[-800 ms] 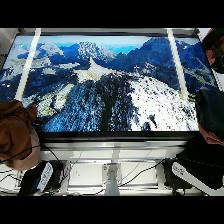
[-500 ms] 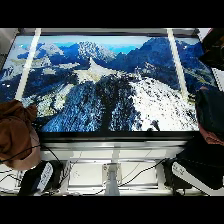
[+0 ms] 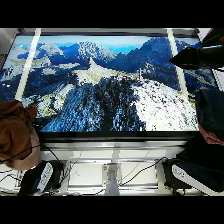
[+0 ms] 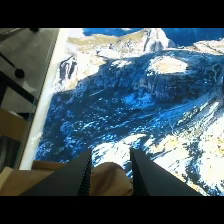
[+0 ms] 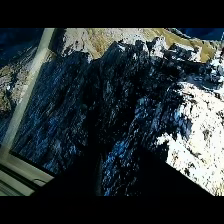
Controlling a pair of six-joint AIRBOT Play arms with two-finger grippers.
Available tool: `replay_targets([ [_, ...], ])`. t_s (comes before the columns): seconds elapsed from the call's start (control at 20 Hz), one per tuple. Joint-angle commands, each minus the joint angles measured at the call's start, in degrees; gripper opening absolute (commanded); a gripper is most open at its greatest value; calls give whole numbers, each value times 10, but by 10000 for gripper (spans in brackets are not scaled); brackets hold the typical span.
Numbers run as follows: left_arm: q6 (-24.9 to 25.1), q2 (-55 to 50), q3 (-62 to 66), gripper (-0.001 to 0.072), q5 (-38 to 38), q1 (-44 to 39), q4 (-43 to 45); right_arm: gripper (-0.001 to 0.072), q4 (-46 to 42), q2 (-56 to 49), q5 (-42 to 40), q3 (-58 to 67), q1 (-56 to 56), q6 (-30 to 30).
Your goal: Fold the clothes and pants, and hang the long-sleeved shirts on hangers.
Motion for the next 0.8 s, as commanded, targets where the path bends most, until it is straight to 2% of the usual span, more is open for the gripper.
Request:
replay_targets([
  [0.0,0,0,0,260,0,0,-2,262,-31,0,-19,0,33,-9],
  [0.2,-22,-3,-1,260,-11,0,-74,262,-85,0,-20,0,36,-10],
  [0.3,-72,-17,-12,259,-14,1,-74,262,-99,-1,-20,0,36,-10],
  [0.4,-130,-42,-40,260,-27,1,-39,262,-101,-1,-20,0,36,-10],
  [0.55,-143,-98,-55,259,-90,3,66,262,-101,0,-20,0,36,-10],
  [0.65,-190,-130,-55,259,-109,14,118,262,-101,-1,-20,0,36,-10],
  [0.75,-219,-153,-55,264,-109,32,133,262,-101,0,-23,0,36,-22],
])
